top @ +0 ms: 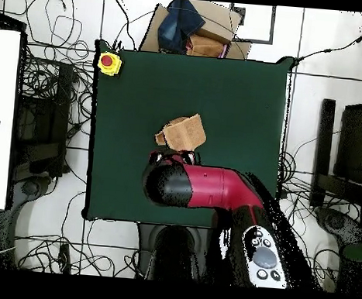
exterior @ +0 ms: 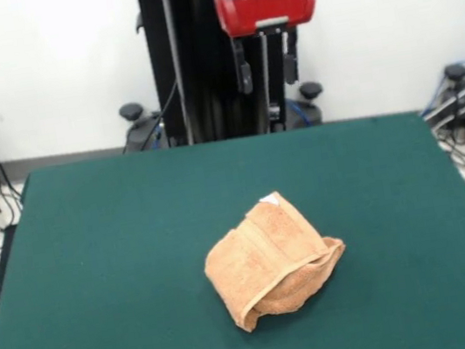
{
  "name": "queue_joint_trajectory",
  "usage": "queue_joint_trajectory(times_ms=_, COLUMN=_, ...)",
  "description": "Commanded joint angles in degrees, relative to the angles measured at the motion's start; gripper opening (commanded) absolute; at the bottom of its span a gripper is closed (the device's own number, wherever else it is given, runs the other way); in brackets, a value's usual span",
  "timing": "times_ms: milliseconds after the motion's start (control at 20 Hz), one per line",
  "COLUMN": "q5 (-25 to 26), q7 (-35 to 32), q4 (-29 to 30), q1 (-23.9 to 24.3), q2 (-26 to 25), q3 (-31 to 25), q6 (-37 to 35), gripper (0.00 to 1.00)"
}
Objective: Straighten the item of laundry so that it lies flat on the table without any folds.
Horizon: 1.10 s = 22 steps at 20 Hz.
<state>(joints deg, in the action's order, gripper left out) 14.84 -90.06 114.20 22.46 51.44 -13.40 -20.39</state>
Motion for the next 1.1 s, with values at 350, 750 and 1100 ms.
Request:
queue_joint_trajectory(times_ms=350, q5=4.3, q7=-17.0, q4=-13.1, q1=-22.6, q2=-13.5, q3=17.9, q6=2.4, gripper=1.0)
queue_joint_trajectory(times_ms=750, q5=0.6, q7=-16.3, q4=-16.7, q1=-27.5, q2=-19.4, q3=24.1, q6=7.2, gripper=1.0)
queue_joint_trajectory(times_ms=1100, q5=-1.3, q7=-16.0, q4=-18.5, q1=-30.6, q2=-22.3, q3=29.5, q6=11.7, gripper=1.0)
